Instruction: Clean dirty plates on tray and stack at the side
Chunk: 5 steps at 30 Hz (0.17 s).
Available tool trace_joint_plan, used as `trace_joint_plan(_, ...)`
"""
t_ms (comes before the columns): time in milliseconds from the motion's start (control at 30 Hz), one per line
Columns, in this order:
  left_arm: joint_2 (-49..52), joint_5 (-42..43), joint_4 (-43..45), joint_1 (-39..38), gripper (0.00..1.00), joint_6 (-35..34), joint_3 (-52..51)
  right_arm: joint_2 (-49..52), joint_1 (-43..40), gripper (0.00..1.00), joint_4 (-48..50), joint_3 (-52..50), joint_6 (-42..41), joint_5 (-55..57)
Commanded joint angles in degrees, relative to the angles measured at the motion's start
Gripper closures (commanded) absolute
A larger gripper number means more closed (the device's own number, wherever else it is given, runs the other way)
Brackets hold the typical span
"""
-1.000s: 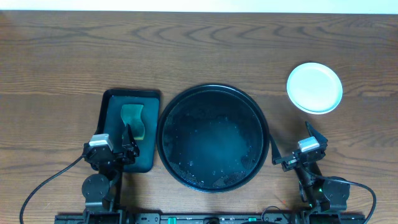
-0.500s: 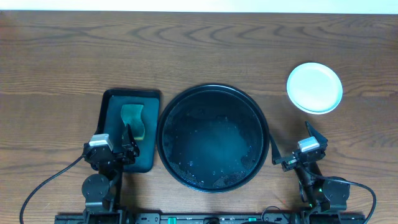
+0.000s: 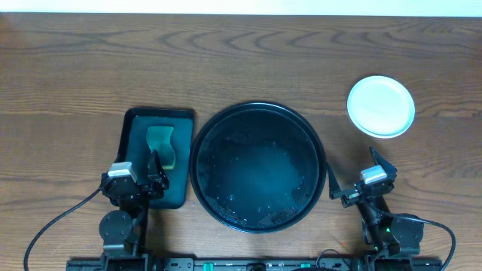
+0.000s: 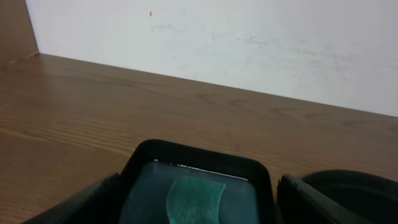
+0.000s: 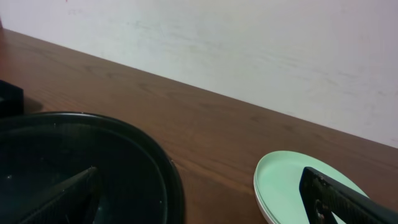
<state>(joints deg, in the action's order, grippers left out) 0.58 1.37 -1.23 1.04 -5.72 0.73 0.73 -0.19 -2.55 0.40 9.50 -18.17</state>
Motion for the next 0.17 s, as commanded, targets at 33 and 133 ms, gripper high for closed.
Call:
trace_joint_plan(33, -0.24, -0.50, -2.86, 0.28, 0.20, 0.57, -0.48, -0.24, 0.39, 0.01, -0.26, -0.09, 0.44, 0.33)
trace_joint_plan(133, -0.24, -0.50, -2.86, 0.28, 0.20, 0.55, -0.48, -0.24, 0.39, 0.01, -0.26, -0.09, 0.44, 0.33)
